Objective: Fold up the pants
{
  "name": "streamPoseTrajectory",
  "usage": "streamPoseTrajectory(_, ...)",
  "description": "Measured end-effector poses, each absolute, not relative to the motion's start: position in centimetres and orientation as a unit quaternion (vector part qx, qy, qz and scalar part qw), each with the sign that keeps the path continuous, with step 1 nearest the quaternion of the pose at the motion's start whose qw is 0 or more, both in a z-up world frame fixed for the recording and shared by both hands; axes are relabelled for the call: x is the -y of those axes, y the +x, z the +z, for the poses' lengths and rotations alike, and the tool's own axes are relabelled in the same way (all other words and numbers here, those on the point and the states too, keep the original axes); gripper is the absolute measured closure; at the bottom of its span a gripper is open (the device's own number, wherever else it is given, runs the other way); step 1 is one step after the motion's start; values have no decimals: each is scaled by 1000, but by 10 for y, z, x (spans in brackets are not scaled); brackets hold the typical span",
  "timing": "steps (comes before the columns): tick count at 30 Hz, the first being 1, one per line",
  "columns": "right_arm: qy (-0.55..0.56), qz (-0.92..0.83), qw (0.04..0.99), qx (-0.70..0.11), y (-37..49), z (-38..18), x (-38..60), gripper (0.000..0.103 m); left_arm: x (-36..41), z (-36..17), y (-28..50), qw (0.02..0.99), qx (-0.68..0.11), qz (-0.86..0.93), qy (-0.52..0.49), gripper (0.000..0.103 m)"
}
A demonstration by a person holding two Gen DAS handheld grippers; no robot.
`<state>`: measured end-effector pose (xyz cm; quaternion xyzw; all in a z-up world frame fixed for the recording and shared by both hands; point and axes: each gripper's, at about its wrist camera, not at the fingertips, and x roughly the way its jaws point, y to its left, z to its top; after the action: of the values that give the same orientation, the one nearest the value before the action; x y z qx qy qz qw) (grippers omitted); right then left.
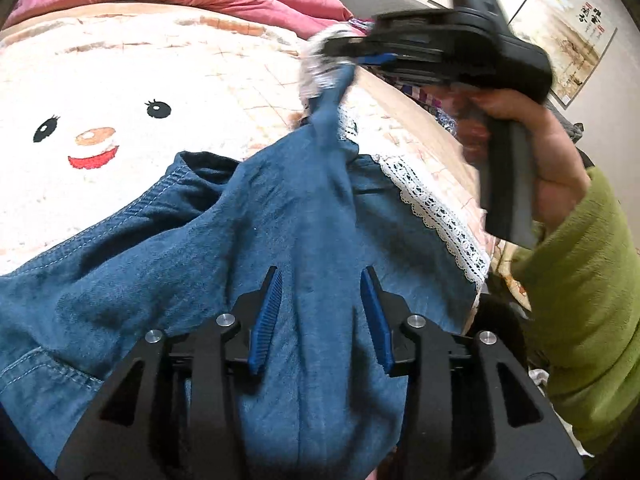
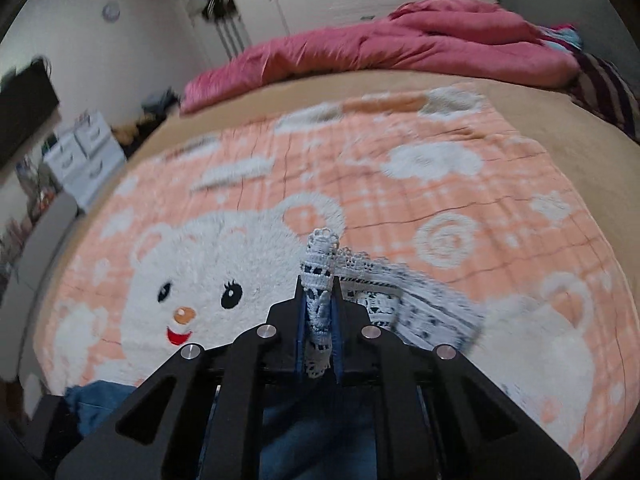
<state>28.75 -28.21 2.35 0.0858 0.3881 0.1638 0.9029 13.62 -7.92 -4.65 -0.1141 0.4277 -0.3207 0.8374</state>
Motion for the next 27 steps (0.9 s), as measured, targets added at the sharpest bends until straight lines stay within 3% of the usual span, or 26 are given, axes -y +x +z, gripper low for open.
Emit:
streamPoseTrajectory(3, 113, 160, 906, -376, 274, 30, 305, 94, 82, -45, 137, 842, -422, -320, -104, 76)
streamPoseTrajectory(5, 128, 158, 905, -375, 268, 30, 315, 94, 85, -45, 132, 841, -419, -327, -98, 94)
streamPoseTrajectory(7, 141, 154, 904, -374, 262, 30, 326, 94, 88, -41, 128, 838, -415, -341, -91, 102)
streamPoseTrajectory(14, 188, 135, 905, -357, 227, 32, 361, 95, 101, -22, 104, 850, -372, -371, -32, 103)
streamPoseTrajectory(27, 255, 94, 889, -369, 107, -6, 418, 95, 90, -7, 88, 831, -371, -414, -1, 103)
